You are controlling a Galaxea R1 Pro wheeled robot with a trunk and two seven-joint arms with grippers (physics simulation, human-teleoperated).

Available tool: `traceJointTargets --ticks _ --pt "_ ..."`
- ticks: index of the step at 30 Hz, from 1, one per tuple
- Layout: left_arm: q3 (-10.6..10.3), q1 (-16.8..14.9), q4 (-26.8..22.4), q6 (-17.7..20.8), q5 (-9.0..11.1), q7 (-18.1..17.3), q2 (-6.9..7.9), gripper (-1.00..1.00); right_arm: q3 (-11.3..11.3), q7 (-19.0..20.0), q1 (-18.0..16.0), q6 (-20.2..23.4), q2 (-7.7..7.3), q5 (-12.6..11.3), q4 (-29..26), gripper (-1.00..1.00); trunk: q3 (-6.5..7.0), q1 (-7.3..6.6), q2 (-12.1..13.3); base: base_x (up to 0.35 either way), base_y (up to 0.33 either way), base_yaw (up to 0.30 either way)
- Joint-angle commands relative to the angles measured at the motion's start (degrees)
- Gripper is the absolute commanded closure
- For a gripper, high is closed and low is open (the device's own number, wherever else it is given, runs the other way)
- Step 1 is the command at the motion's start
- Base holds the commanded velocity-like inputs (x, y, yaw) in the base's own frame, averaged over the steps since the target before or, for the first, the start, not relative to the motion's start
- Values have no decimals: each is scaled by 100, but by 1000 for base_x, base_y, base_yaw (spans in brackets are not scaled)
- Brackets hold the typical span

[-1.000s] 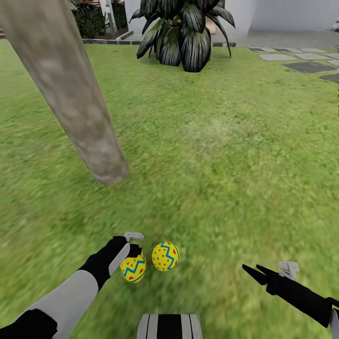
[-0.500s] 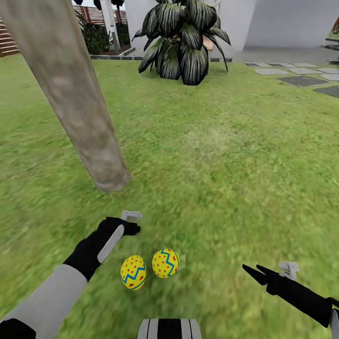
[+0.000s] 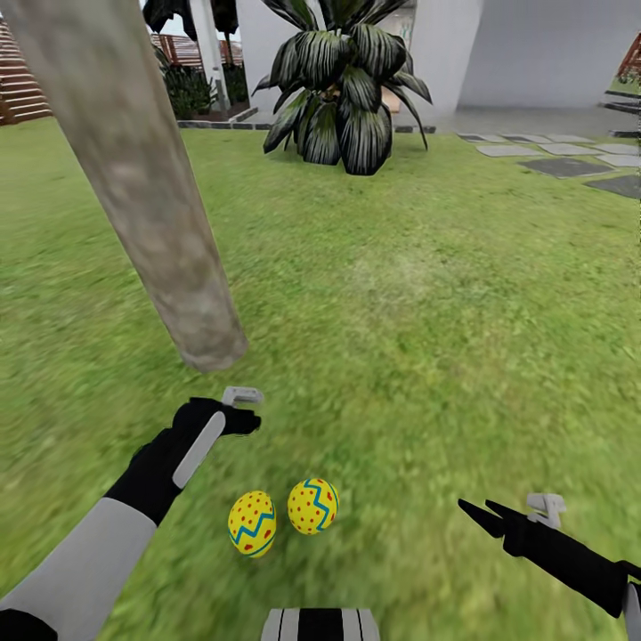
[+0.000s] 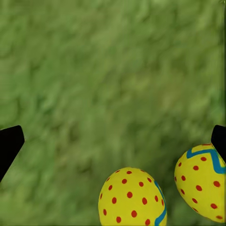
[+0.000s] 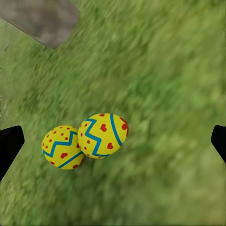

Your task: Take the three Easter eggs out of the wicker basket on the lawn in the garden, then place them on the lawn next to a single tree (choose any tree) so that all three eggs are next to the same tree and none are left in the basket.

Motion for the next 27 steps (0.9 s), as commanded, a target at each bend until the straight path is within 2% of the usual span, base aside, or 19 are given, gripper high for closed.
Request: traceJointTargets --ticks 1,7,13,27 --pt "9 -5 -26 20 62 58 10 -100 -10 38 -5 38 4 19 -4 -100 19 -3 0 0 0 0" --pt "50 -6 -56 35 63 58 17 -100 -11 28 -6 37 13 17 -6 -100 151 -19 8 -4 0 0" --pt "55 -5 -60 37 63 58 17 -100 -10 18 -11 37 25 14 -7 -100 283 -34 16 -155 0 28" --pt "51 -5 -61 37 61 58 18 -100 -3 13 -16 43 34 17 -5 -100 539 -70 35 -22 0 218"
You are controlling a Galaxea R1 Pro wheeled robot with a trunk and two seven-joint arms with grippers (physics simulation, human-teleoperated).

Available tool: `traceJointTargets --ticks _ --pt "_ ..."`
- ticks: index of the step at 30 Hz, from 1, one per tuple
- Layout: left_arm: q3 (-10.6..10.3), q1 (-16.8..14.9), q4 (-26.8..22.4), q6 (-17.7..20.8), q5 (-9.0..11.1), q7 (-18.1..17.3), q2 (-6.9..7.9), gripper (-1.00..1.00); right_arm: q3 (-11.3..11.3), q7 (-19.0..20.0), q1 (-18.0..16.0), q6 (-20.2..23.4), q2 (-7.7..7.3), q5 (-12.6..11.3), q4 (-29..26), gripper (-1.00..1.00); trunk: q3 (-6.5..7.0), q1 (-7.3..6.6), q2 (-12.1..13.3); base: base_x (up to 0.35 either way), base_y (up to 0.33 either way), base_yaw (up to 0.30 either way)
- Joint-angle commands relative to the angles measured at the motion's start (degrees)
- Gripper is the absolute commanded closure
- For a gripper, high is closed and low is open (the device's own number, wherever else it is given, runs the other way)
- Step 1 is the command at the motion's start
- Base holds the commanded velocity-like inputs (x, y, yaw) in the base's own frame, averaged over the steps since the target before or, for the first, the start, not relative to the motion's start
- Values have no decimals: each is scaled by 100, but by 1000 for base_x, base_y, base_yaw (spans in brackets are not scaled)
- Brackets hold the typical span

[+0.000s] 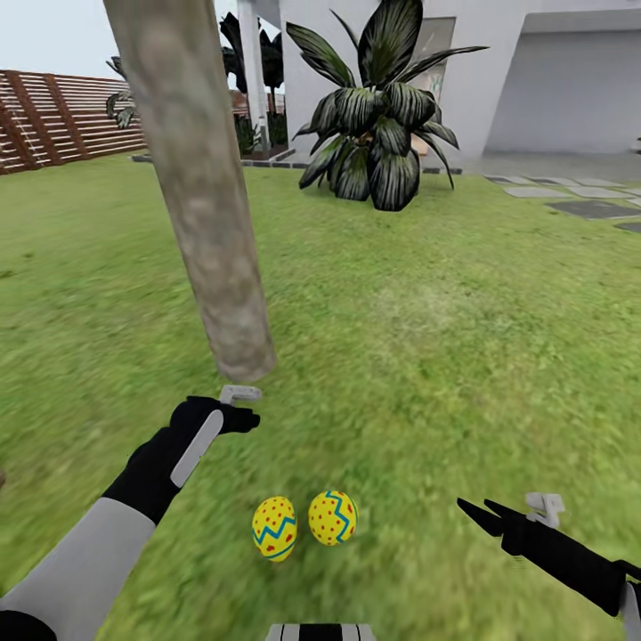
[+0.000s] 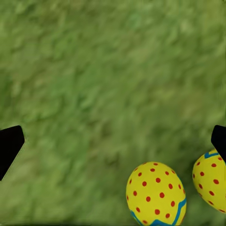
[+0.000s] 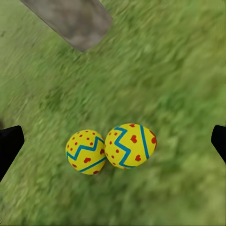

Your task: Take the three Easter eggs out of the wicker basket on the lawn in the garden, then place them on the lawn next to a single tree (choose any tree) so that all three eggs are next to the same tree and none are left in the basket.

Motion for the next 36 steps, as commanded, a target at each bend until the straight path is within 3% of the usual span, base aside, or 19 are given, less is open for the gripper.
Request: traceJointTargets --ticks 1,27,31,36 --pt "-20 -7 0 10 60 58 5 -100 -10 37 -5 36 1 24 -7 -100 13 -3 0 -49 0 227" --pt "-21 -8 44 16 33 58 -18 -100 -27 45 -3 33 20 -8 -5 -100 573 -70 34 -47 0 25" --pt "7 -8 96 387 35 58 -11 -100 -25 45 -3 33 29 -10 -5 -100 662 -81 40 0 0 0" --pt "228 -12 133 710 29 58 -29 -100 -26 45 -3 33 31 -11 -5 -100 773 -94 46 0 0 0"
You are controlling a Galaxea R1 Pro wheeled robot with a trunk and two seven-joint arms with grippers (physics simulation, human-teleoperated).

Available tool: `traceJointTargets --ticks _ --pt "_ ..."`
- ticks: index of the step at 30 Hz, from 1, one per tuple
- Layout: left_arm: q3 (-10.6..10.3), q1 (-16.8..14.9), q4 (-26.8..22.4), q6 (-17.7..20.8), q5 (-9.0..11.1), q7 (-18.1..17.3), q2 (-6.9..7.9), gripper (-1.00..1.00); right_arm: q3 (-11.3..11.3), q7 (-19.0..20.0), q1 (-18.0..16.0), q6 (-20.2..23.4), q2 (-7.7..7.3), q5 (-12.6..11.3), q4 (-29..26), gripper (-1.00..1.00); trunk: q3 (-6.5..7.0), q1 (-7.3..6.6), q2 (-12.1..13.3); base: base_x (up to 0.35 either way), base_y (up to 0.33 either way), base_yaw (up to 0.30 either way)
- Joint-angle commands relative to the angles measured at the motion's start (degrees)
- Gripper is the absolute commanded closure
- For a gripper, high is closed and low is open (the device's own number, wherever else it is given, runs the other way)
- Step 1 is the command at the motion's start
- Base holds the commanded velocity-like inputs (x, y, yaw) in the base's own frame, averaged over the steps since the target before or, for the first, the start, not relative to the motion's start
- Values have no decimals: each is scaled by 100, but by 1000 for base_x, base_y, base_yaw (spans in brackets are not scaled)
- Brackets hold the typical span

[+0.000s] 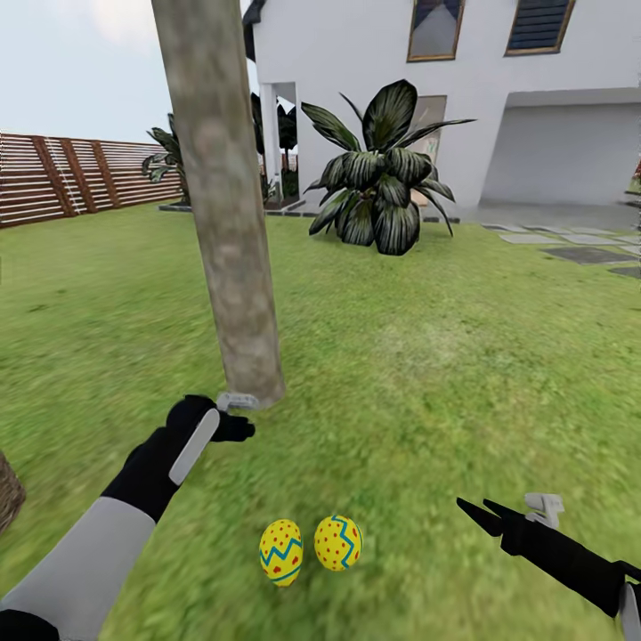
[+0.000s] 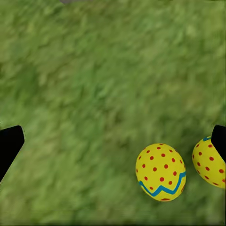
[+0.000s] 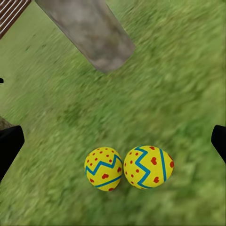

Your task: Take the three Easter eggs out of the wicker basket on the lawn in the garden, then place them on the lawn next to a single tree (choose any tree) so that all three eggs are next to the same tree and none are left in the basket.

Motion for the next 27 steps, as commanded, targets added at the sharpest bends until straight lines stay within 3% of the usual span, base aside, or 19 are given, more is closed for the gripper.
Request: traceJointTargets --ticks 1,4,8,11,16,27 --pt "32 -6 0 12 61 59 14 -100 -9 35 -5 40 3 21 -4 -100 17 -3 0 0 0 0" --pt "88 -11 137 12 62 59 19 -100 -9 35 -5 40 5 21 -4 -100 84 -11 4 0 0 0" --pt "131 -19 1099 12 81 59 -4 -100 -8 35 -5 40 8 21 -4 -100 173 -21 9 0 0 0" --pt "331 -47 1617 12 109 54 5 -100 -3 35 -5 40 8 21 -3 -100 239 -29 13 0 0 0" --pt "567 -64 1997 12 118 51 16 -100 -2 35 -5 40 11 21 -3 -100 350 -42 20 0 0 0" --pt "636 -70 2269 12 123 52 20 -100 6 29 -5 40 8 33 4 -100 593 -70 34 0 0 0"
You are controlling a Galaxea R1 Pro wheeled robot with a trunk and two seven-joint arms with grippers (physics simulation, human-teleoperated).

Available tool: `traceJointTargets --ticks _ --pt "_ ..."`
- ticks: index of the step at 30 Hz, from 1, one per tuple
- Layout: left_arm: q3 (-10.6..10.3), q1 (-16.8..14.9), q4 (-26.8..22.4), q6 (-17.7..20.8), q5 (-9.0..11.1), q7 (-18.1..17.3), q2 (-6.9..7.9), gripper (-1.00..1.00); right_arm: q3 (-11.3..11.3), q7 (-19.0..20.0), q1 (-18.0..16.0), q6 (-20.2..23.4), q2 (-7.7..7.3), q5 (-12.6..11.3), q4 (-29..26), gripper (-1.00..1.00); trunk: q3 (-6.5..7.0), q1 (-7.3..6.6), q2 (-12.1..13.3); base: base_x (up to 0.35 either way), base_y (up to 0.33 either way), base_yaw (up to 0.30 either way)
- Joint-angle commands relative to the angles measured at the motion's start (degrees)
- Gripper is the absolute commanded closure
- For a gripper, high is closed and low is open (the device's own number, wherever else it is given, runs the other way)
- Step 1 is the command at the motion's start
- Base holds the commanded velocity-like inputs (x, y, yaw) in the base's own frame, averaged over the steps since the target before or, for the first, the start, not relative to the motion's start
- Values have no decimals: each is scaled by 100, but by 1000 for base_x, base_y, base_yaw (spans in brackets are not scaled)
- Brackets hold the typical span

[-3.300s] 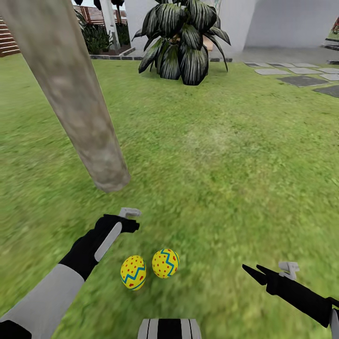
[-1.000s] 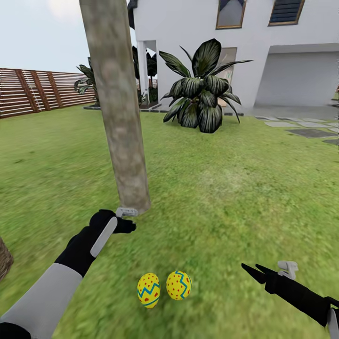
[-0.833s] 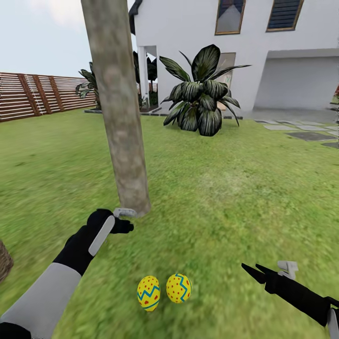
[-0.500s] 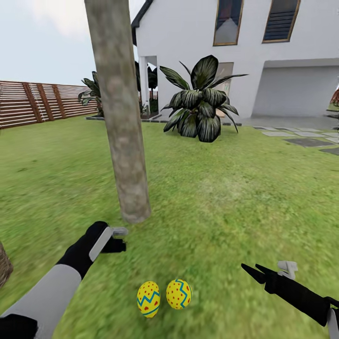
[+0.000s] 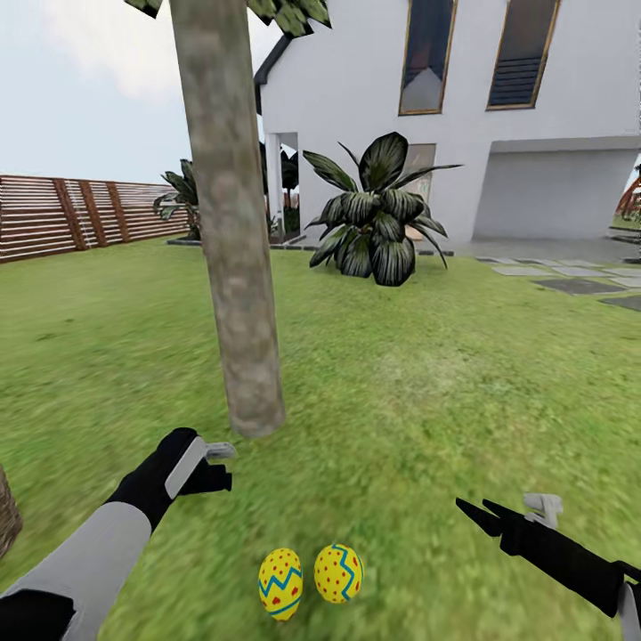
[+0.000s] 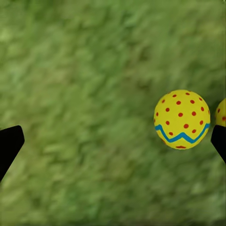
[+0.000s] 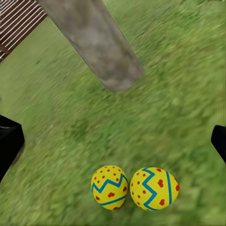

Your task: Take the three Easter eggs out of the wicker basket on the lawn in the garden, then place them on the lawn next to a single tree (choose any tree) so that all three eggs are next to the same tree and none are left in the basket.

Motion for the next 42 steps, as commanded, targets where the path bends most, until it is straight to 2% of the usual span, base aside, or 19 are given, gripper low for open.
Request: traceJointTargets --ticks 1,7,14,24,35,42 --pt "-32 -3 0 12 60 53 2 -100 -8 35 -6 39 0 26 -4 -100 17 -3 -1 0 0 0" --pt "-39 -3 9 12 57 62 -2 -100 -6 34 -6 39 1 40 3 -100 150 -20 9 0 0 0" --pt "-40 -3 10 12 43 94 2 -100 0 -29 -6 38 -29 48 60 -100 275 -173 289 0 0 0" --pt "-39 -1 17 12 39 75 3 -100 112 -432 -12 9 0 39 90 -100 455 -393 690 0 0 0" --pt "-40 5 14 12 29 66 9 -100 40 -481 -12 -13 -43 -2 93 -100 652 -634 1132 0 0 0" --pt "-66 5 18 -106 19 64 10 -100 87 -539 -14 -44 -6 39 235 -100 778 -788 1412 0 0 0"
